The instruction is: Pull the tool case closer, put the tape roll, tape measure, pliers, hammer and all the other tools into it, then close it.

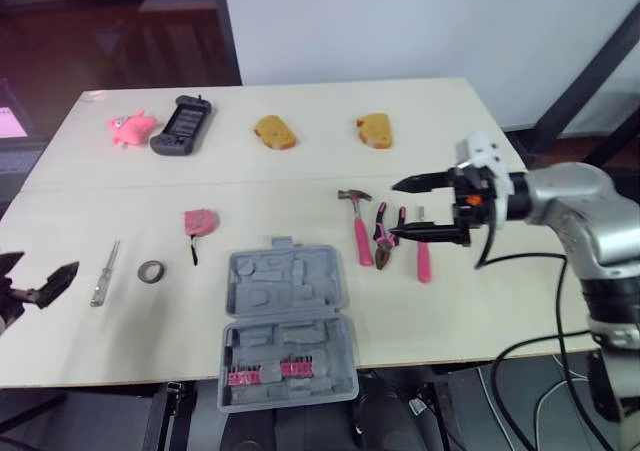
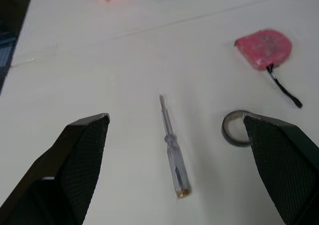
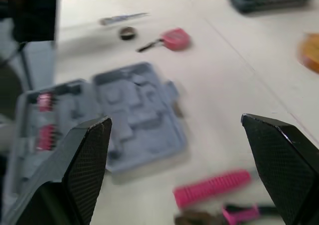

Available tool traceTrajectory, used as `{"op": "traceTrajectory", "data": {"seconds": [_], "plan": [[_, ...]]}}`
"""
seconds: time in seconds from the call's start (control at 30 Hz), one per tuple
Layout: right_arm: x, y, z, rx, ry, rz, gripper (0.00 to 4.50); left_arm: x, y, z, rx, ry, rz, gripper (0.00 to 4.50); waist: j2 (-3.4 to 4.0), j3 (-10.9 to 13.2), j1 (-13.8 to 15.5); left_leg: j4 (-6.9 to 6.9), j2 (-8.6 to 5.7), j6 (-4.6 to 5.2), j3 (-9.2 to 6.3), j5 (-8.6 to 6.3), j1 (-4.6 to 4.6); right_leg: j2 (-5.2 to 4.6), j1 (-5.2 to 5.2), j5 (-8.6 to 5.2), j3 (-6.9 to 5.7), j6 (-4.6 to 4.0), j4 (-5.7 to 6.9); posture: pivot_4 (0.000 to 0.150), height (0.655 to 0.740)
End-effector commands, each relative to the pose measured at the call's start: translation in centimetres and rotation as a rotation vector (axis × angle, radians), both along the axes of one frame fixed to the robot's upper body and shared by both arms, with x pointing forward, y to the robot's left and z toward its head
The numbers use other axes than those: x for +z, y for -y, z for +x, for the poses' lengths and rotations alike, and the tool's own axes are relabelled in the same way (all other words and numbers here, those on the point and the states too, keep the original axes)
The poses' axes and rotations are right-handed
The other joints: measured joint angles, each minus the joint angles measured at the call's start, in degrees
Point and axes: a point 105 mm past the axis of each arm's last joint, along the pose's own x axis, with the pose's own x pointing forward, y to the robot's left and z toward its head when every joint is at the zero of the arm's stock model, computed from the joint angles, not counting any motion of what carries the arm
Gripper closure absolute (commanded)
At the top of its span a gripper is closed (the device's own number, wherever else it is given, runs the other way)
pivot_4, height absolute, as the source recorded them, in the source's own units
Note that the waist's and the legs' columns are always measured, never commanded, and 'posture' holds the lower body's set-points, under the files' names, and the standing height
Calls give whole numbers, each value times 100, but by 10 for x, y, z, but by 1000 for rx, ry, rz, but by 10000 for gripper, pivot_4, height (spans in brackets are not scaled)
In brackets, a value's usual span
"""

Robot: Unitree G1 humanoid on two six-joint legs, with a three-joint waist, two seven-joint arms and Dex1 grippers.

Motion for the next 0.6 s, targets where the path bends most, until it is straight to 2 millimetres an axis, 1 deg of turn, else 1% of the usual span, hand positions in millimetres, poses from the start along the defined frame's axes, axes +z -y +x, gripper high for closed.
{"op": "traceTrajectory", "data": {"seconds": [0.03, 0.07, 0.13, 0.2, 0.23, 0.33, 0.47, 0.53, 0.6], "plan": [[39, -34, -9, 195, 32, -4, 970, 13, 2, -20, 59, 19, 42, 0, 6, 8, -63, 1, 1, 0, 5, 0, -3, 1, -16, 1, 7, -2, 4, 1500, 7238], [44, -39, -9, 219, 29, -10, 970, 12, 3, -23, 68, 17, 36, 0, 9, 11, -72, 0, 1, 0, 10, 0, -7, 1, -23, 3, 12, -2, 6, 1500, 7238], [46, -45, -9, 252, 53, -48, 970, 10, 5, -29, 106, 14, 22, 0, -2, 7, -46, 0, 3, 1, 8, 0, -7, 5, -25, 1, 10, -7, 10, 1500, 7238], [48, -50, -6, 247, 54, -66, 970, 6, 12, -32, 129, 17, -22, 0, -14, 2, 5, 2, 3, 0, 7, 0, -7, 3, -18, -5, 9, -16, 6, 1500, 7238], [48, -52, -6, 251, 57, -72, 970, 4, 16, -33, 133, 16, -36, 0, -18, 4, 22, 6, 2, 0, 9, 0, -7, 1, -16, -7, 10, -19, 2, 1500, 7238], [48, -58, -14, 292, 70, -76, 970, -1, 27, -30, 138, 18, -55, 0, -24, 7, 42, 12, 0, -1, 12, 0, -15, -4, -16, -6, 11, -21, 0, 1500, 7238], [50, -61, -18, 292, 73, -73, 970, -8, 34, -21, 129, 6, -91, 0, -24, 7, 31, 11, 0, -1, 11, 0, -15, -1, -19, -5, 11, -20, 2, 1500, 7238], [50, -60, -20, 285, 74, -71, 970, -16, 45, -12, 66, -16, -136, 0, -24, 6, 28, 11, 0, -1, 11, 0, -14, -1, -19, -5, 11, -20, 3, 1500, 7238], [51, -61, -23, 280, 64, -67, 970, -21, 55, -1, 4, -43, -146, 0, -25, 6, 29, 11, 0, -1, 11, 0, -14, -1, -19, -4, 11, -19, 3, 1500, 7238]]}}
